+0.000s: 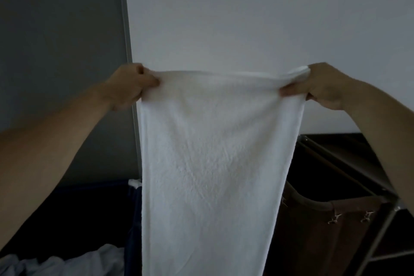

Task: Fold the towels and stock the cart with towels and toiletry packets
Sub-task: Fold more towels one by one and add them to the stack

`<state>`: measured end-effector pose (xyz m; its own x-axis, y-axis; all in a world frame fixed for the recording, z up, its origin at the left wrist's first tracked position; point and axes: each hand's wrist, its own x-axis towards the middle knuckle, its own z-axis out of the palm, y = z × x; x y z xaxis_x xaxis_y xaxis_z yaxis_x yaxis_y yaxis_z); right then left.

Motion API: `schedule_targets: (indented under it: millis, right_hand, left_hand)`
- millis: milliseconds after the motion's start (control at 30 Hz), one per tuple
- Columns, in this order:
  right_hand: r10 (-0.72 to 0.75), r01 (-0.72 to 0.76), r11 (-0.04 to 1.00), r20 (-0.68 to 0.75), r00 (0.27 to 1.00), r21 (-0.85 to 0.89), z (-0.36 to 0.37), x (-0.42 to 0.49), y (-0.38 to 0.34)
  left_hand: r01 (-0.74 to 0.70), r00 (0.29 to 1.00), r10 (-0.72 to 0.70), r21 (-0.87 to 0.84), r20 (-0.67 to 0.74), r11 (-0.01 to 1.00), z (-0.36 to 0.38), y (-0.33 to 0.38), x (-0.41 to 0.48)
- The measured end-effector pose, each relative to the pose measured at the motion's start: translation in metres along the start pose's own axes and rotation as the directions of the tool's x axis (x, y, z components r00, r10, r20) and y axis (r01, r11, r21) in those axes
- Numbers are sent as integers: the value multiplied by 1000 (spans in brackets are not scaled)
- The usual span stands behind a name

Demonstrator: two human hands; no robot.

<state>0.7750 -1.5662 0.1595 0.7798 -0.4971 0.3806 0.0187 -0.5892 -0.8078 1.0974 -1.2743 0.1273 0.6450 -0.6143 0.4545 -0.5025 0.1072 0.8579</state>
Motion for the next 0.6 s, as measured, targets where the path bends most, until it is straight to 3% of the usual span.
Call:
schedule_targets:
  millis: [67,100,167,233,367,467,600]
  right_hand:
    - [-63,105,983,-258,964,151,5,7,-1]
    - [-58,122,973,-305,951,195,8,8,-1]
    - [14,20,990,-239,971,137,17,5,3]
    - [68,-64,998,-196,978,23,18,-2,8]
    - [9,33,991,-311,950,130,11,-3,5]
    - [77,-67,996,-191,978,62,10,-4,5]
    - [94,-58,985,-217,972,165,14,1,15]
  left_hand:
    - [-164,976,158,-31,-150,986,-7,4,8]
    - [-211,959,207,-1,-195,977,-9,4,9]
    - [-193,957,215,123,-197,973,-10,-2,7]
    - [-153,978,179,215,-109,965,-10,-13,1]
    - [-164,965,177,77,-192,983,-3,-7,-1]
    - [-172,968,185,85,-171,981,-1,-1,-1]
    - [-92,974,100,49,-201,995,3,-13,10]
